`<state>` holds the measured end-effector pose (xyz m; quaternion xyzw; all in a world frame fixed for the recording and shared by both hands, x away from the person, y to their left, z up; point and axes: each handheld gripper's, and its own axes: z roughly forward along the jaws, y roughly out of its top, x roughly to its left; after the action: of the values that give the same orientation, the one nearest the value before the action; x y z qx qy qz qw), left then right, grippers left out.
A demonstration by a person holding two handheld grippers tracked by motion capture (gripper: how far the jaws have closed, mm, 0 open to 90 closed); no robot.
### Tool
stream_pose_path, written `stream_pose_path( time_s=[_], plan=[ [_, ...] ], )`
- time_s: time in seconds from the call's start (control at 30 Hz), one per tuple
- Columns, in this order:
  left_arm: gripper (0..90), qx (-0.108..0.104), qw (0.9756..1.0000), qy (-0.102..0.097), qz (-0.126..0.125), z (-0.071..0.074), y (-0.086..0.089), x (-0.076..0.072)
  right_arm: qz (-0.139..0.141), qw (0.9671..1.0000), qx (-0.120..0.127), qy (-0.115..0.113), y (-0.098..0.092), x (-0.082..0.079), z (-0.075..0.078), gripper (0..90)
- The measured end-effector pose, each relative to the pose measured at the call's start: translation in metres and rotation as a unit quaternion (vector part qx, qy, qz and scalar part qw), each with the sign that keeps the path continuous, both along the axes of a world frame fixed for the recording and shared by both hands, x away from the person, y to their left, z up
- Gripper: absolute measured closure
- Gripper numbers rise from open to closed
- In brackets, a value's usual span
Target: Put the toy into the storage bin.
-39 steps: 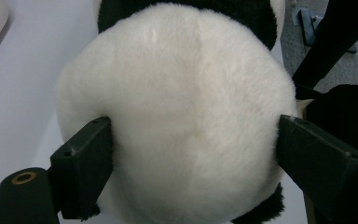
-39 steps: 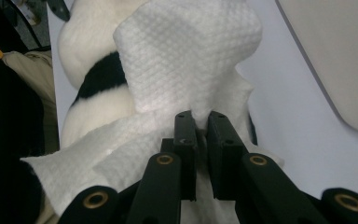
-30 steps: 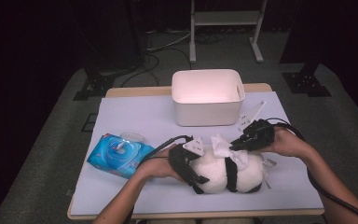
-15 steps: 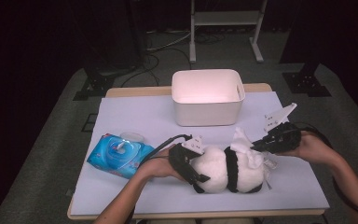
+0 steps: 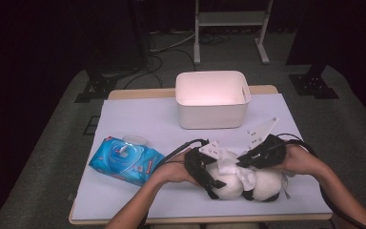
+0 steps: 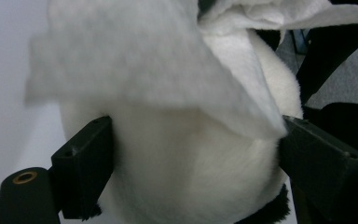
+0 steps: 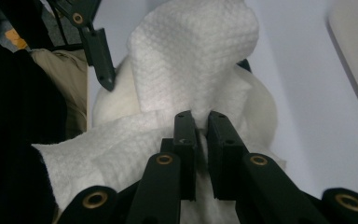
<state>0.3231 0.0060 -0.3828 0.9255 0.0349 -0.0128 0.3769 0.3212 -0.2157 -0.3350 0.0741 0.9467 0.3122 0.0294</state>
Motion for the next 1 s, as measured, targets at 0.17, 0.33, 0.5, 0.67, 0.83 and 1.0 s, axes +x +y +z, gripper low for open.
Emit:
stream_pose_path(
  time_s=[0.17,0.33,0.5,0.67,0.83,1.0],
  plan=[
    [11.7,-0.008,0.9999,-0.009,-0.005,0.001,0.009,0.001,-0.005,1.0,0.001,0.006,-0.005,0.0,0.0,81.7],
    [11.7,-0.008,0.9998,-0.017,-0.002,0.002,0.021,0.001,-0.014,0.9999,-0.001,0.002,-0.015,-0.006,0.002,81.6],
    [12.3,-0.012,0.9999,-0.004,-0.003,-0.009,0.026,0.003,-0.006,1.0,-0.003,-0.007,-0.01,-0.016,0.004,81.5],
    [13.5,-0.025,0.9997,0.005,-0.004,-0.011,0.025,0.005,0.018,0.9997,-0.011,-0.009,0.011,-0.016,0.003,81.2],
    [13.5,-0.031,0.9995,0.005,-0.004,-0.011,0.023,0.004,0.043,0.9989,-0.014,-0.008,0.038,-0.014,0.003,81.3],
    [13.3,-0.033,0.9994,0.004,-0.005,-0.01,0.023,0.003,0.062,0.9978,-0.023,-0.009,0.061,-0.011,0.0,81.3]
  ],
)
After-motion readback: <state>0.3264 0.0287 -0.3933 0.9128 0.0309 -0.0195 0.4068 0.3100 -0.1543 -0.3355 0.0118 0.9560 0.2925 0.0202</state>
